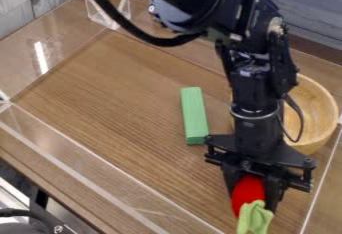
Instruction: Move the red object to the right side of the table
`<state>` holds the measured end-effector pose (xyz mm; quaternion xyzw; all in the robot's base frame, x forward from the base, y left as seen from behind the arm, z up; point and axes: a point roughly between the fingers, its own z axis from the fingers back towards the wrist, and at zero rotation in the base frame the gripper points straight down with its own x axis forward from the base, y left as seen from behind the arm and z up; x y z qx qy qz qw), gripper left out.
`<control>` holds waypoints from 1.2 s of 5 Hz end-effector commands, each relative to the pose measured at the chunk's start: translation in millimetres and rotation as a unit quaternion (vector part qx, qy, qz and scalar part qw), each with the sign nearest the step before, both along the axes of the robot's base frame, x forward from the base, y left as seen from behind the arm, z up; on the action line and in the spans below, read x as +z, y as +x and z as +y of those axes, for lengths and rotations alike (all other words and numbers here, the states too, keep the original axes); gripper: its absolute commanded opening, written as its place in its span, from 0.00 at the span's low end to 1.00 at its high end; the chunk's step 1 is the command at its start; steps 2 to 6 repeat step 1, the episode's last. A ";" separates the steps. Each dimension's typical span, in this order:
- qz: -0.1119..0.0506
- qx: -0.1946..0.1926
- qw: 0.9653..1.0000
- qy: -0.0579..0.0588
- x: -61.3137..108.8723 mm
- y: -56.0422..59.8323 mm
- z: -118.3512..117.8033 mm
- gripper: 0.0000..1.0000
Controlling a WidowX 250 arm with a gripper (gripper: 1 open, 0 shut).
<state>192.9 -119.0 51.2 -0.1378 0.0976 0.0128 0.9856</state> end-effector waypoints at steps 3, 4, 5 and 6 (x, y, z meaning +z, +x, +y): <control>-0.017 0.005 1.000 -0.011 9.7 11.2 -0.6 0.00; -0.017 0.005 1.000 -0.011 9.7 11.2 -0.6 0.00; -0.017 0.005 1.000 -0.011 9.7 11.2 -0.6 0.00; -0.017 0.005 1.000 -0.011 9.7 11.2 -0.6 0.00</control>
